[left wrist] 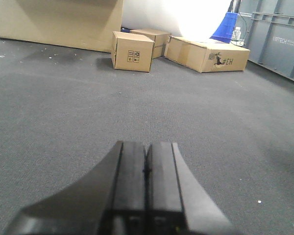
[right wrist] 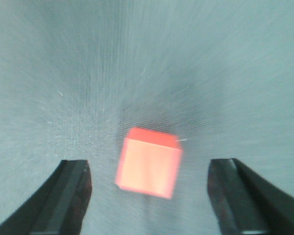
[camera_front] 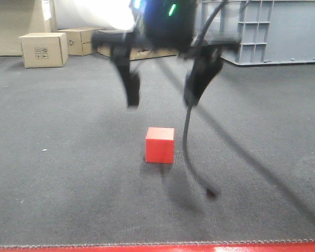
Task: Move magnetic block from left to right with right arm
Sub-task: 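Open the right gripper and raise it away from the cube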
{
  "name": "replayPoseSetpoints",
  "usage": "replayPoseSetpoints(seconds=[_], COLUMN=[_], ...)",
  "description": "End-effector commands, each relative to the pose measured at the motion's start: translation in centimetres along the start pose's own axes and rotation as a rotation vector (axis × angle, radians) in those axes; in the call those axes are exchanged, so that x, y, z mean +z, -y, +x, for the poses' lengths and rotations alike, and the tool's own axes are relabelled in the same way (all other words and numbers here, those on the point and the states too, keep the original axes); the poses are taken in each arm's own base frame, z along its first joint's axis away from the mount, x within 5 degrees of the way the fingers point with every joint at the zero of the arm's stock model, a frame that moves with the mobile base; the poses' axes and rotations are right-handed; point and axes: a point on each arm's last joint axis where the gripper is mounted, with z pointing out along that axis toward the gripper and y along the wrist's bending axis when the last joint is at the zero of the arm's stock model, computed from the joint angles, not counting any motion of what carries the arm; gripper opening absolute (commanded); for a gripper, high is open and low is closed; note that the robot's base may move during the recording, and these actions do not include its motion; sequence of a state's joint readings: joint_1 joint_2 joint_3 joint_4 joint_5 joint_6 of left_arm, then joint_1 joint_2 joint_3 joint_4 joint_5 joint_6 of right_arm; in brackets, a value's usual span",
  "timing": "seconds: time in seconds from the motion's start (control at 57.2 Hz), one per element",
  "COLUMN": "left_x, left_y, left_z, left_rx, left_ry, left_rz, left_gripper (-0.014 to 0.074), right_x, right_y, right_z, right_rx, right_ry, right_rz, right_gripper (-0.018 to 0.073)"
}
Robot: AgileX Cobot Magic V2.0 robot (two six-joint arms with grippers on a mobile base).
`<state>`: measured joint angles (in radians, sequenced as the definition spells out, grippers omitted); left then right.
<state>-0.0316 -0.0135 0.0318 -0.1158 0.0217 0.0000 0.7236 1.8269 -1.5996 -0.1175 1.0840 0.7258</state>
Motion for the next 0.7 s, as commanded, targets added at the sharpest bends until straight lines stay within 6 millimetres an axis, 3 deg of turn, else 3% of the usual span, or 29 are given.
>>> replayPoseSetpoints(seconds=[0.0,0.017,0.035,0.21,0.455,0.682], left_x=[-0.1,-0.1,-0.1,-0.1,-0.1,-0.1], left_y=[0.0,0.0,0.0,0.0,0.0,0.0], left_z=[-0.5,-0.5,-0.5,-0.5,-0.5,-0.5], left_rx=[-0.004,-0.004,-0.004,-0.004,-0.004,-0.004], left_ry=[0.080,0.080,0.080,0.080,0.080,0.080], left_rz=[0.005,0.005,0.005,0.005,0.005,0.005], left_gripper=[-0.0126,-0.0126,-0.0126,-0.0126,-0.0126,-0.0126], right_x=[-5.1,-6.5,-6.9,-9.3,-9.7,-9.0], right_y=[1.7,2.8,3.3,7.8,15.4,21.6], right_z=[-0.5,-0.1,0.1,1.8,5.6,10.3], right_rx=[-0.046,-0.091,-0.098,-0.228,-0.290,-0.133], right_ry=[0.181,0.238,0.249,0.386,0.581,0.844], right_rz=[-0.048,-0.068,-0.071,-0.088,-0.077,0.041], right_gripper=[0.0486,0.0371,0.0327,0.0017,0.0020,0.0020])
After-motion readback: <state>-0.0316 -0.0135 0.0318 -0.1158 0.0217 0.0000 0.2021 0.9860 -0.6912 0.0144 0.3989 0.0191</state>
